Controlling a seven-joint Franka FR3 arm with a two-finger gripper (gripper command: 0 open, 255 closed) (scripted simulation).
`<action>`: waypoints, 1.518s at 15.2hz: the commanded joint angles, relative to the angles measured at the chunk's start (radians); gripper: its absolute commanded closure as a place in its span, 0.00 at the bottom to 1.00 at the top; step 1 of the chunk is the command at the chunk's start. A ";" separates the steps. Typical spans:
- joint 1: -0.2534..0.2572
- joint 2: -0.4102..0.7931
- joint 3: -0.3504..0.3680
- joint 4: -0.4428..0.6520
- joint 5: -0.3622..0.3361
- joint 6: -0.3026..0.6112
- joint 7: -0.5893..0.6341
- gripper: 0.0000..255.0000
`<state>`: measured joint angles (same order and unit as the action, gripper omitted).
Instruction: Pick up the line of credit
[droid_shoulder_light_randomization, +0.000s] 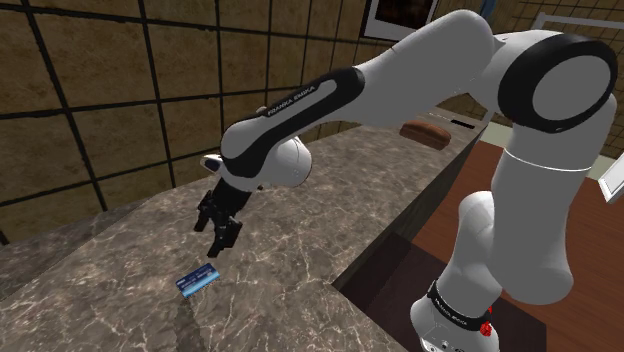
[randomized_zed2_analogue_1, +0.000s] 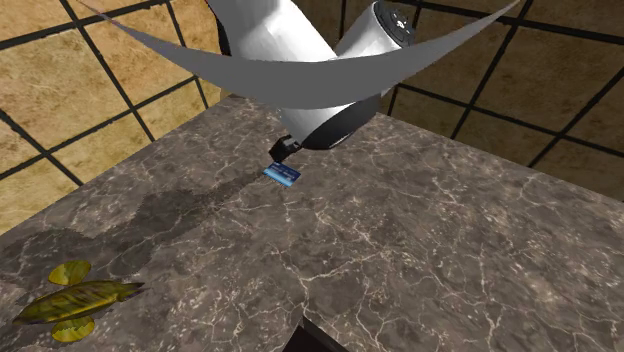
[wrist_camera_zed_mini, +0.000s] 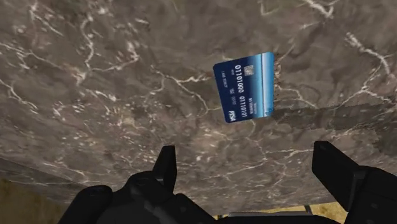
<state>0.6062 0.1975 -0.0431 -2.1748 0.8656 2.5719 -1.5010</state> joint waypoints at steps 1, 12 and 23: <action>0.004 0.053 0.027 0.038 0.036 0.003 -0.084 0.00; -0.003 0.215 0.101 0.114 0.150 0.058 -0.290 0.00; -0.003 0.214 0.101 0.113 0.150 0.058 -0.289 1.00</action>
<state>0.6034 0.4120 0.0581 -2.0620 1.0158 2.6304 -1.7905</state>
